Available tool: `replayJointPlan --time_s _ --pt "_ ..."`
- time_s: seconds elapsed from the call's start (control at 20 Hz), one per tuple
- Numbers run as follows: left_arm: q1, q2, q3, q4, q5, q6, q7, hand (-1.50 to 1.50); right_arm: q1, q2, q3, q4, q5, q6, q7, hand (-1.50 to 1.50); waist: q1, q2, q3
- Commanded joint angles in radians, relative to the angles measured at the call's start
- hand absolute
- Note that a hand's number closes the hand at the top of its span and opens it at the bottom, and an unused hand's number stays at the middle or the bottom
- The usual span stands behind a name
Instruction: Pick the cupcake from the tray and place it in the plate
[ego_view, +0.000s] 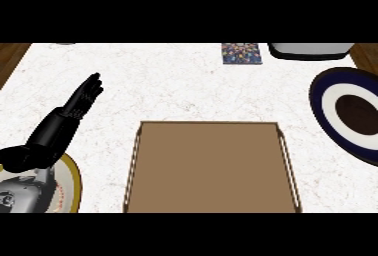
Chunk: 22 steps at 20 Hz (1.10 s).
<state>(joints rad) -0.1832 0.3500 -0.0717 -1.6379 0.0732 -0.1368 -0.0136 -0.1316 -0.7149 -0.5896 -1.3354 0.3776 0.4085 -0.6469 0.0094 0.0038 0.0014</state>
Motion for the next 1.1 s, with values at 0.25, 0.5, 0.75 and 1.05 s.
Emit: replayJointPlan --time_s 0.25,0.5,0.75,1.05 --pt "-0.003 -0.033 -0.018 -0.070 -0.024 0.002 0.045 0.00 -0.251 -0.043 0.169 0.474 0.211 -0.136 -0.086 1.50 0.027 0.004 0.001" --pt "-0.025 -0.040 -0.010 -0.033 -0.027 -0.010 0.028 0.00 -0.322 -0.026 0.233 0.695 0.316 -0.196 -0.077 -1.50 0.028 0.007 0.001" --pt "-0.012 -0.046 -0.012 -0.063 -0.029 -0.027 0.038 0.00 -0.456 -0.001 0.204 0.914 0.320 -0.316 -0.211 -1.50 0.032 0.008 0.003" --pt "-0.010 -0.058 0.003 0.021 -0.067 -0.016 -0.028 0.00 -0.538 -0.018 0.151 1.009 0.249 -0.225 -0.323 -1.50 0.021 0.008 0.002"
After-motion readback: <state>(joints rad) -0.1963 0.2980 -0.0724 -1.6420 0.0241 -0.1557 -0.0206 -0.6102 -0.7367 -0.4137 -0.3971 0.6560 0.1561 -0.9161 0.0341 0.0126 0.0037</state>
